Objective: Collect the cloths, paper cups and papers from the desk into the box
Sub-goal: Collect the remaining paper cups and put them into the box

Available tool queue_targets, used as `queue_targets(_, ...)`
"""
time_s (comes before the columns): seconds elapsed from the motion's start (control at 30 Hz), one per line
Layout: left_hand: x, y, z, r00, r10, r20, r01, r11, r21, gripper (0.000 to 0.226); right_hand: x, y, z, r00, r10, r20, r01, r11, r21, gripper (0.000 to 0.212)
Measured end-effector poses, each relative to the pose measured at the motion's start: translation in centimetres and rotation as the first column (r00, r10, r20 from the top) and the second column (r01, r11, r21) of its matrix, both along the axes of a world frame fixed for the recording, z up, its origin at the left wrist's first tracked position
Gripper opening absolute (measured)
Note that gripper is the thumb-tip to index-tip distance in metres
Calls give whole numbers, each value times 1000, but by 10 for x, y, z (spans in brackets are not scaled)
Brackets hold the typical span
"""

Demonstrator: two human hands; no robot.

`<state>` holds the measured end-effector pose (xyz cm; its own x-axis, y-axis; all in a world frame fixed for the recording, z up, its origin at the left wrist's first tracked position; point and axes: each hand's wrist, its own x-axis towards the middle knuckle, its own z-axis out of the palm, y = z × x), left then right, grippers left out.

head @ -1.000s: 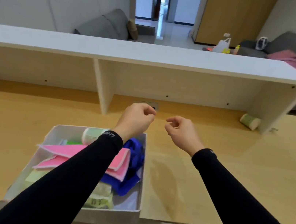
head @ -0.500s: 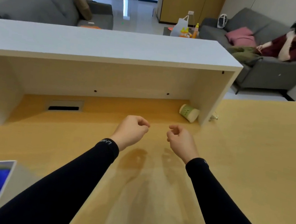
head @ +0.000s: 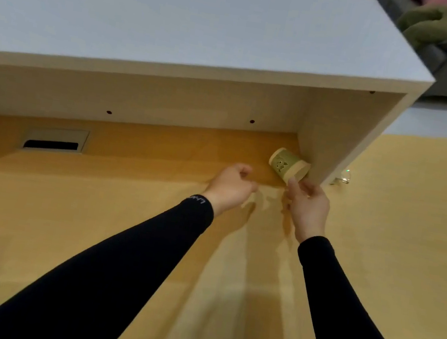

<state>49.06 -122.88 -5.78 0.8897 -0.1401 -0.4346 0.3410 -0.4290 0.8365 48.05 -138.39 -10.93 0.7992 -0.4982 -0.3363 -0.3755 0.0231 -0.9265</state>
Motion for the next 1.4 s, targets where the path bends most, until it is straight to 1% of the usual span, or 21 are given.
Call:
queue_targets(0.07,10,-9,-9,999,-14,-39,14,1000,10,53,11,-1,-6,999,-32,12,31,997,74,53)
queue_targets(0.13,16,-14,-17,997,-17,-71,18,1000,3,56,19,-1,-10,999,-41,14,40,994,102,49)
queue_targets(0.2,20,-16,-23,996,-27,-80,27,1000,-5,57,24,0,-11,999,-42,13,40,994,102,39)
queue_targets(0.3,22,-14,-24,998,-13,-54,12,1000,-12,55,26,1,-9,1000,-27,-4,27,999,38,26)
queue_targets(0.37,20,-6,-18,999,51,2,-51,999,-4,52,23,6,0,1000,5,4,-5,1000,22,22)
queue_targets(0.5,9,26,4,960,261,104,-257,965,-50,41,4,37,33,976,208,67,-209,978,2,9)
queue_targets(0.6,-8,59,27,910,390,138,-372,918,-141,17,-16,70,64,929,345,131,-345,938,-28,13)
queue_targets(0.7,-36,94,48,859,476,189,-446,876,-181,20,-36,105,92,881,432,192,-428,901,-66,16)
queue_targets(0.8,-63,131,65,800,545,252,-501,837,-219,17,-56,139,111,827,508,240,-503,860,-89,15)
queue_targets(0.9,-93,169,83,736,604,306,-545,797,-260,16,-76,177,127,769,580,268,-574,811,-109,19)
queue_targets(1.03,-140,225,107,654,667,357,-600,744,-293,19,-108,235,149,679,666,309,-669,735,-113,20)
queue_targets(1.13,-179,274,126,585,711,390,-637,701,-321,16,-135,284,167,605,715,350,-731,673,-113,20)
queue_targets(1.23,-222,327,143,539,719,438,-641,688,-340,11,-167,337,181,556,734,390,-762,637,-113,9)
queue_targets(1.33,-266,380,154,530,703,474,-626,702,-340,20,-202,389,189,547,735,400,-761,636,-128,24)
queue_targets(1.4,-295,411,158,547,677,493,-607,726,-323,25,-227,420,192,542,745,389,-762,631,-146,32)
